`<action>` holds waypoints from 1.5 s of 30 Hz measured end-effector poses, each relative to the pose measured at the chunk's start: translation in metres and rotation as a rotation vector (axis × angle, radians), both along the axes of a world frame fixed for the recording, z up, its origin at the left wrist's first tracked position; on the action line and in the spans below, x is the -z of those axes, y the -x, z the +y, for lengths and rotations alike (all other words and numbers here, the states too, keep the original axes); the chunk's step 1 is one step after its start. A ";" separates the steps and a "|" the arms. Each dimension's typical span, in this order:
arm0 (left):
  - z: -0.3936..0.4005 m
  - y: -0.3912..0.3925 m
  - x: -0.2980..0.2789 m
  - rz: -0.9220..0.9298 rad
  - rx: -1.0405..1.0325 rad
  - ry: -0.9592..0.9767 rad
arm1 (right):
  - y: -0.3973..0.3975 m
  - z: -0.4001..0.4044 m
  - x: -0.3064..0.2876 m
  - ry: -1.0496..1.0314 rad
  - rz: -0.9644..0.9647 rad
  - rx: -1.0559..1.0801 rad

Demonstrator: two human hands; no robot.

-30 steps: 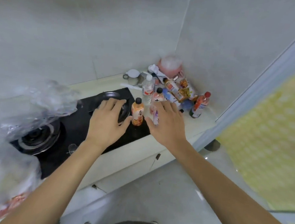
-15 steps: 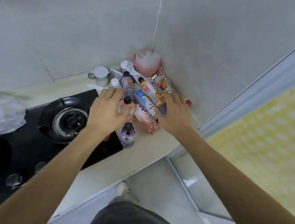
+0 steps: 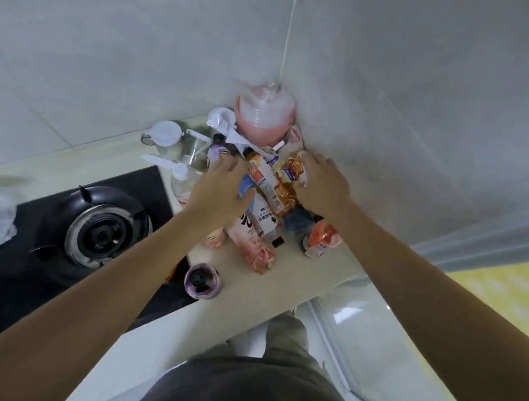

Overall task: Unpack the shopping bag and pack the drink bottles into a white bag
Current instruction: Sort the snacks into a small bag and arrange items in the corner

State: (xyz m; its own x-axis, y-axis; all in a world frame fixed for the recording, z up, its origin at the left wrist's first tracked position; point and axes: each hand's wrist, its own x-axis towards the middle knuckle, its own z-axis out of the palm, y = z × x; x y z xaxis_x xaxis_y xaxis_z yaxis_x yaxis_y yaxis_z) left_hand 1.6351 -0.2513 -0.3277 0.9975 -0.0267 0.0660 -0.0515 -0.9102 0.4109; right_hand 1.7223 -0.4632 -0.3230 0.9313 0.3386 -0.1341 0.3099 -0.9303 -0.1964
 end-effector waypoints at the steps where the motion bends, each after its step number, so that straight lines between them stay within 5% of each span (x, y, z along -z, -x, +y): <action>1: -0.003 -0.010 0.006 0.034 -0.013 -0.013 | -0.009 0.000 0.007 0.009 0.018 -0.020; 14: 0.001 -0.152 0.072 0.194 -0.092 -0.252 | -0.065 0.008 0.066 0.243 0.097 -0.299; 29: 0.007 -0.179 0.084 0.180 -0.064 -0.419 | -0.078 0.006 0.061 0.052 0.107 -0.234; 37: 0.006 -0.141 0.030 0.144 -0.251 -0.269 | -0.078 0.007 0.038 -0.196 0.052 -0.002; 45: 0.019 -0.062 -0.011 0.084 -0.373 0.202 | -0.028 0.021 -0.013 -0.525 0.075 0.168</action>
